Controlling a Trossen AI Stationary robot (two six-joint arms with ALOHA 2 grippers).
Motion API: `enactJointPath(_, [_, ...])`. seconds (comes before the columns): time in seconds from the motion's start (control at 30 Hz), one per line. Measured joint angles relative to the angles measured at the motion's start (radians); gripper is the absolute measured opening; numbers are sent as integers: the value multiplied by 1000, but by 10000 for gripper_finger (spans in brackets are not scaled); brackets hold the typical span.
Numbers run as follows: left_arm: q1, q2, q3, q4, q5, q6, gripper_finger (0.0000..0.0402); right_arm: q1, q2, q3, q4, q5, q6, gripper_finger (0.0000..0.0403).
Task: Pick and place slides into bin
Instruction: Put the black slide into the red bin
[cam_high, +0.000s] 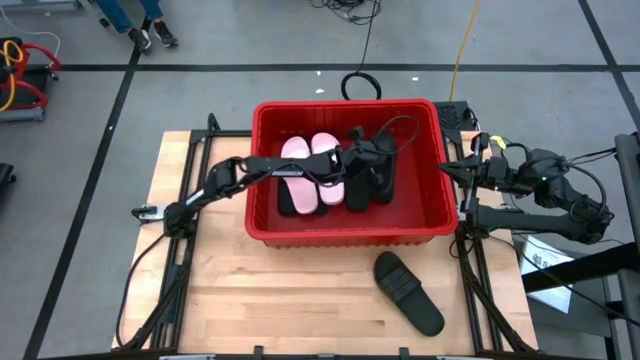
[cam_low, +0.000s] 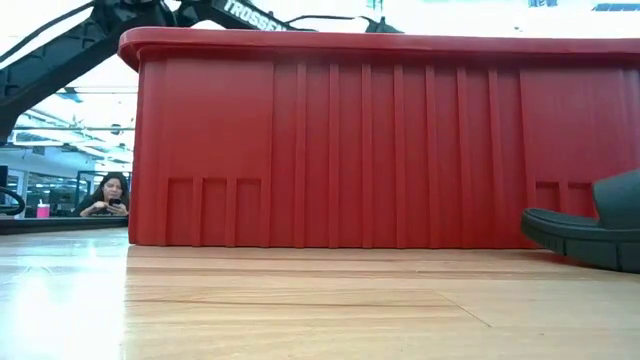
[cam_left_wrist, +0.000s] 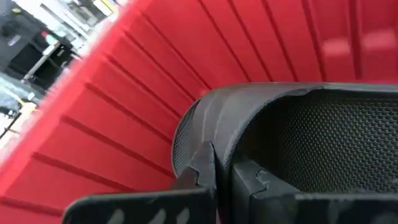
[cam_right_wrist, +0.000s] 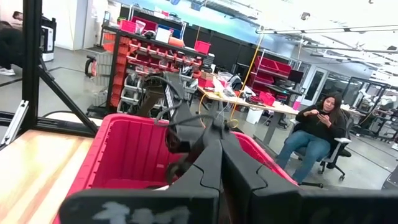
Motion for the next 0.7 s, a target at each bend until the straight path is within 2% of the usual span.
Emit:
enactJointPath(0.1, [-4,20,0,4,-5,50,4,0,0,0,0,2,-3,0])
enactJointPath(0.4, [-5,23,0,4,-18,36,11,0,0,0,0,3,-18,0])
enactJointPath(0.7, [-5,23,1,-20,-29,-70,14,0,0,0,0,3,-18,0])
